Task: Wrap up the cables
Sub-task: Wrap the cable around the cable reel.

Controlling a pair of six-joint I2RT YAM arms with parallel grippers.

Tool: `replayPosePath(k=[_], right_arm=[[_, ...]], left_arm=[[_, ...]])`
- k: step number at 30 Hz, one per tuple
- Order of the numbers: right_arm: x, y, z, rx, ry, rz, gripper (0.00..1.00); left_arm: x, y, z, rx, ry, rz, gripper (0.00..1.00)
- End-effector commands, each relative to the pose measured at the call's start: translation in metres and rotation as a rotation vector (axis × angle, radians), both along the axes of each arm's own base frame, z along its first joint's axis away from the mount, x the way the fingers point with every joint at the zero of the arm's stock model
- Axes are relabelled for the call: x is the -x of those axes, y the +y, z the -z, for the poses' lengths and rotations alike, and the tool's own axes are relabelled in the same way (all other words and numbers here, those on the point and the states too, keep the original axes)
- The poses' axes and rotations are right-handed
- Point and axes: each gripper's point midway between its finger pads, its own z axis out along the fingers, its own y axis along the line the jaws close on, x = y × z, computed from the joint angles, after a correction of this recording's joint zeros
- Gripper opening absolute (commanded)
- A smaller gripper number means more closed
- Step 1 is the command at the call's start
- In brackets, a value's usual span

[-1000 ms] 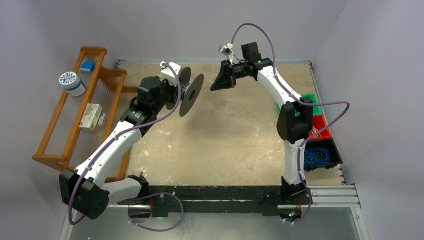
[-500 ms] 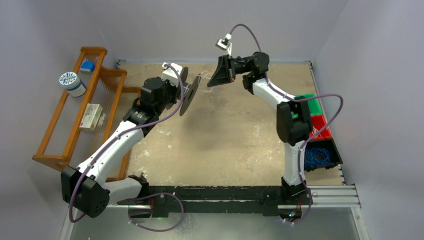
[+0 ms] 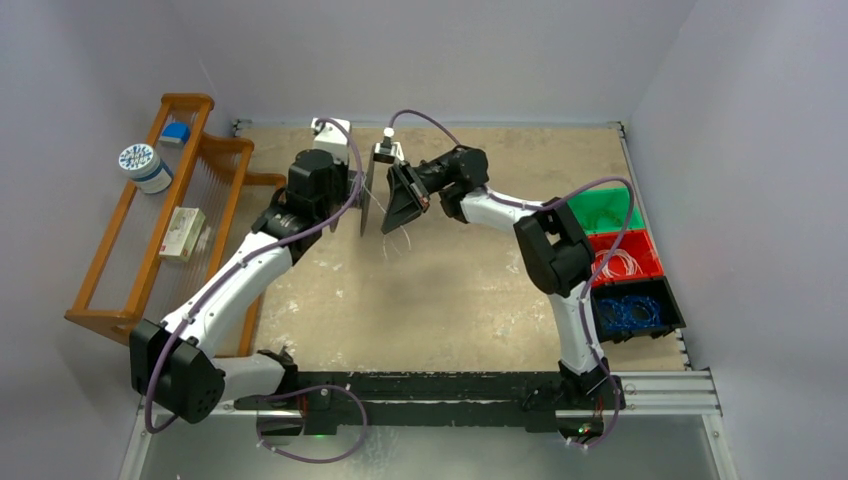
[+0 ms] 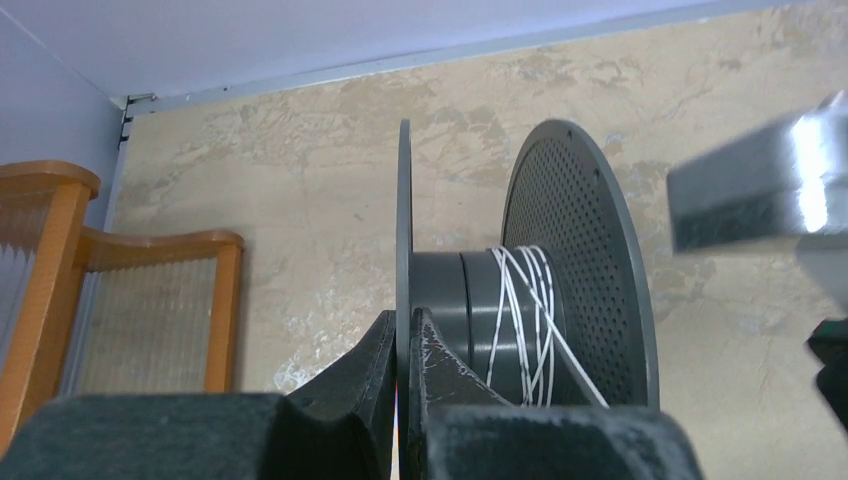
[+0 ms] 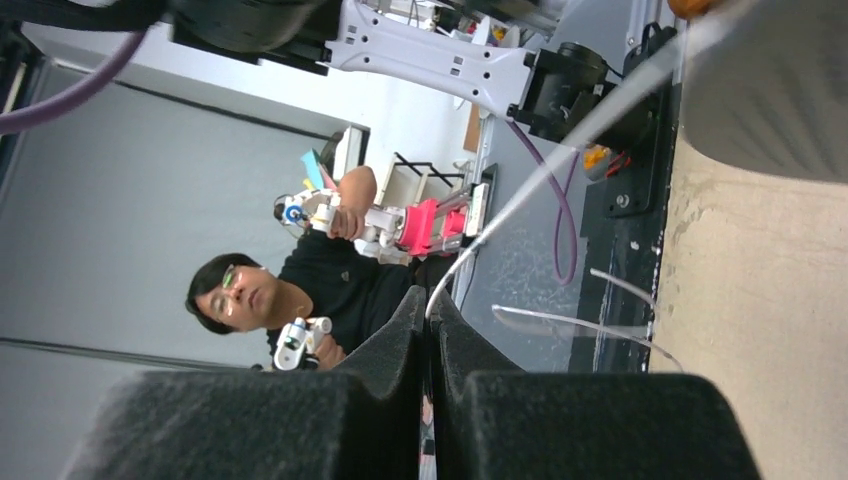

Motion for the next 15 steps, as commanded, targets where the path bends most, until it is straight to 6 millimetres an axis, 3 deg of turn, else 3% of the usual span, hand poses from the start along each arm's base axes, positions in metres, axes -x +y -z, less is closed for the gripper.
replayPosePath(k=[1, 5, 12, 15], right_arm=[[0.025, -0.033, 0.013, -0.269, -0.629, -0.048, 0.03], [0.028, -0.036, 0.014, -0.268, -0.629, -0.049, 0.01], [0.037, -0.042, -0.016, -0.355, -0.715, -0.031, 0.00], [0.039, -0.046, -0.019, -0.372, -0.732, -0.024, 0.00]], left_arm=[[-0.016, 0.003, -0.067, 0.113, -0.154, -0.074, 0.00], [-0.017, -0.004, -0.088, 0.155, -0.160, -0.051, 0.00], [-0.018, -0.005, -0.087, 0.261, -0.129, -0.024, 0.00], [-0.017, -0.003, -0.088, 0.322, -0.123, -0.014, 0.00]])
